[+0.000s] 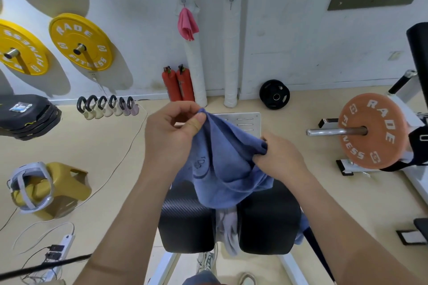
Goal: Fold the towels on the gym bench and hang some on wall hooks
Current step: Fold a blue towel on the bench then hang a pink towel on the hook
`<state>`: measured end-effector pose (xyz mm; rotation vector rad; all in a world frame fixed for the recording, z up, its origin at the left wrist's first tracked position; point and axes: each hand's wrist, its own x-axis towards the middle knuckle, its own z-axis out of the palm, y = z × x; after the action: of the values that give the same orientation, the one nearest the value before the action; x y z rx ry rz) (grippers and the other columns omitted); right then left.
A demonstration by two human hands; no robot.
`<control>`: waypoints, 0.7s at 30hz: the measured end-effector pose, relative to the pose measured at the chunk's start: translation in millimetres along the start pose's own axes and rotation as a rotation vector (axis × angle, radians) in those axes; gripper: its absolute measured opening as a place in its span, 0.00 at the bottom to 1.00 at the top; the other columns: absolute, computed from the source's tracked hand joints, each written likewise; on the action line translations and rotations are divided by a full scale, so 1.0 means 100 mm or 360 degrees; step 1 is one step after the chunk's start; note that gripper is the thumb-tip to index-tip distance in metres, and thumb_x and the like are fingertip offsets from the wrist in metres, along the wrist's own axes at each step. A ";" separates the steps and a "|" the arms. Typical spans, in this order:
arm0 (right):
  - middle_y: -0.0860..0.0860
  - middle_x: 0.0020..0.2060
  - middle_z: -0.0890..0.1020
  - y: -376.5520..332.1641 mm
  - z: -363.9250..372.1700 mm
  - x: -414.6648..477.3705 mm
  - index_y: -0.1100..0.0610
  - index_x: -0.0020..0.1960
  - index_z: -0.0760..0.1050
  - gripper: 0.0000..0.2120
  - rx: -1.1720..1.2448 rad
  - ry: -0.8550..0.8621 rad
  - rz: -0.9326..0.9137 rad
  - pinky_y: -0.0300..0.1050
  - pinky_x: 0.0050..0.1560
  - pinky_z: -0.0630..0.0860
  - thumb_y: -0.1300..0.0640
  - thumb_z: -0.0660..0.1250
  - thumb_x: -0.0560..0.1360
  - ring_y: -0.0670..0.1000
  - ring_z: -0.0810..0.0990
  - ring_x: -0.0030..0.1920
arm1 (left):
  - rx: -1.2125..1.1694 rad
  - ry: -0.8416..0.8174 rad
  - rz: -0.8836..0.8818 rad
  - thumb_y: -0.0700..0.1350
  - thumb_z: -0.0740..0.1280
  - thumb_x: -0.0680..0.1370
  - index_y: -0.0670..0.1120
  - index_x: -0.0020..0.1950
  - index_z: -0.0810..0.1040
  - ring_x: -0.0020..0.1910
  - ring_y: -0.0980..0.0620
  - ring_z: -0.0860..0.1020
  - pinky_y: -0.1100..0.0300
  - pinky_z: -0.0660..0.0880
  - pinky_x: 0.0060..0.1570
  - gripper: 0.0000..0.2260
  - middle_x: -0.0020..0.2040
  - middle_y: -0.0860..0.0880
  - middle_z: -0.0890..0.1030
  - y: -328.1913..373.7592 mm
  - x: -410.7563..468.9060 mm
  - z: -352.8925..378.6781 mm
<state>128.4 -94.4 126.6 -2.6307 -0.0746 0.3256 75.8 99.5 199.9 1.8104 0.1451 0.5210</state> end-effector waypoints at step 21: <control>0.49 0.32 0.75 0.15 0.18 0.35 0.50 0.35 0.69 0.07 -0.0348 -0.0275 0.0049 0.47 0.38 0.76 0.60 0.65 0.68 0.55 0.79 0.39 | 0.0074 0.0146 0.0137 0.39 0.66 0.72 0.53 0.39 0.76 0.37 0.56 0.73 0.64 0.70 0.40 0.08 0.37 0.53 0.77 -0.11 0.36 -0.32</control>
<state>158.3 -95.5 96.3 -2.8157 -0.1335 0.5852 96.2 143.5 206.3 1.8447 0.1438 0.6669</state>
